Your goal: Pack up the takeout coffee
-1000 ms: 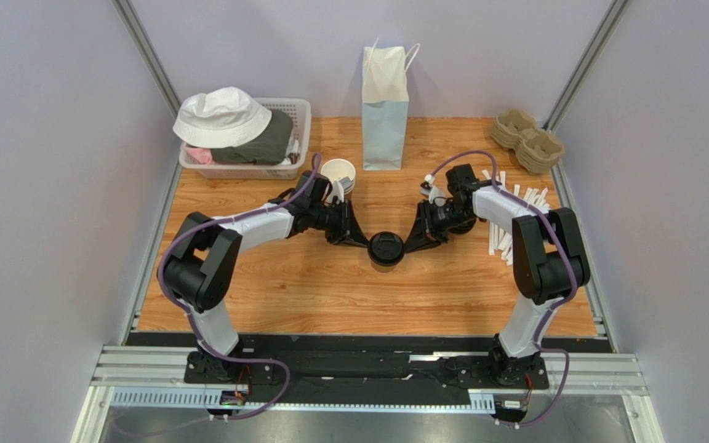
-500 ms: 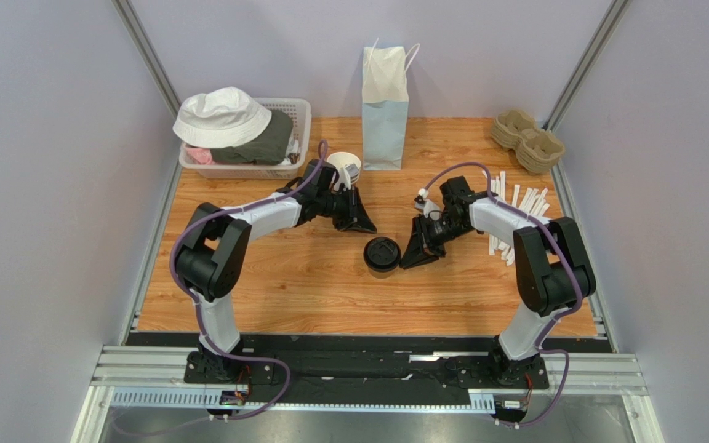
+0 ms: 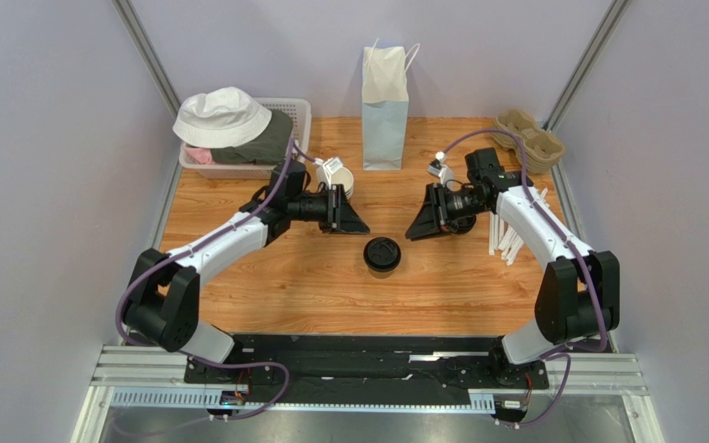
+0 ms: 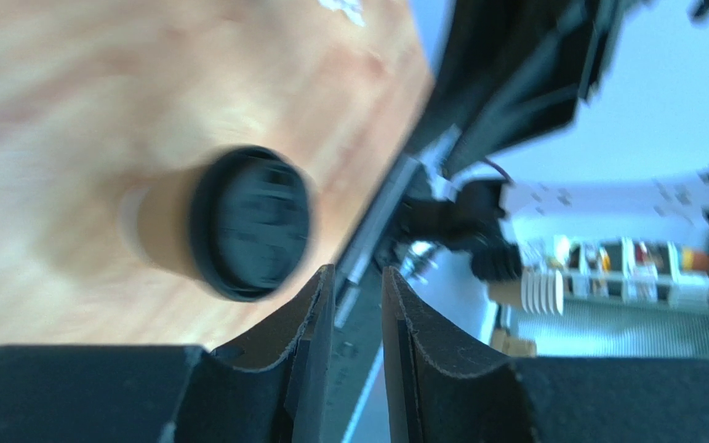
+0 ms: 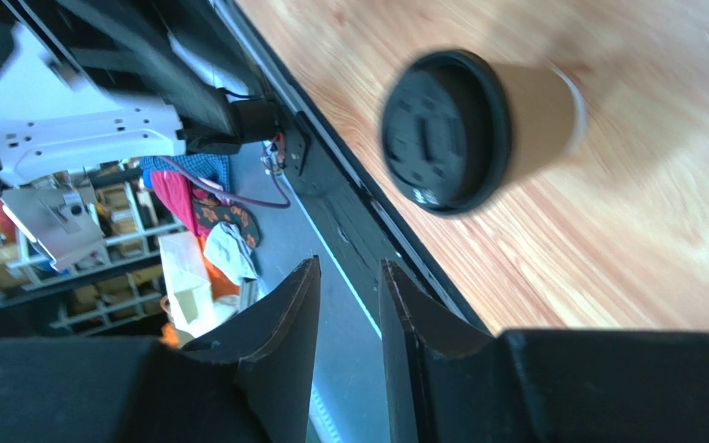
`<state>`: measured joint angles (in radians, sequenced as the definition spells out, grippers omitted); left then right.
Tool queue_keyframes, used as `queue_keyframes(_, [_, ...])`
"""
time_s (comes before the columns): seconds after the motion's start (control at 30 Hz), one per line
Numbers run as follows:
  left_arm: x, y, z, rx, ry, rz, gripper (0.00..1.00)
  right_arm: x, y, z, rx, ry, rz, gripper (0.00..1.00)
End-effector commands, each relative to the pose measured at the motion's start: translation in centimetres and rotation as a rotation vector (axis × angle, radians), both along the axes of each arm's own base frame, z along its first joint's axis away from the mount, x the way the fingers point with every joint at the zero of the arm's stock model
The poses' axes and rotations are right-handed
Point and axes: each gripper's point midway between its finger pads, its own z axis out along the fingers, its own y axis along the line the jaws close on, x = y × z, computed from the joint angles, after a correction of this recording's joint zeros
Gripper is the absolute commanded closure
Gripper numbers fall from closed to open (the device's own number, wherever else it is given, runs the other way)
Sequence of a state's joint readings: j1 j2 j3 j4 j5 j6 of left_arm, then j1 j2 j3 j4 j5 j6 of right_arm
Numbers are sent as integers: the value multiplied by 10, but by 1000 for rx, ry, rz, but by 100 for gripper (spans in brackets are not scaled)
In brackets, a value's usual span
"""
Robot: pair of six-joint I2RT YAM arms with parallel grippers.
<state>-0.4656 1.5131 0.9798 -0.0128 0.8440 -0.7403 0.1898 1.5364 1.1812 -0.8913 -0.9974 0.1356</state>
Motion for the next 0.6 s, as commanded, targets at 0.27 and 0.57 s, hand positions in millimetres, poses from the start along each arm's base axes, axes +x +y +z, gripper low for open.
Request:
queue_keyframes(0.27, [-24, -40, -26, -8, 99, -66, 71, 11, 49, -3, 19, -22, 91, 69])
queue_keyframes(0.57, [-18, -43, -56, 27, 162, -36, 78, 20, 53, -32, 8, 34, 88, 73])
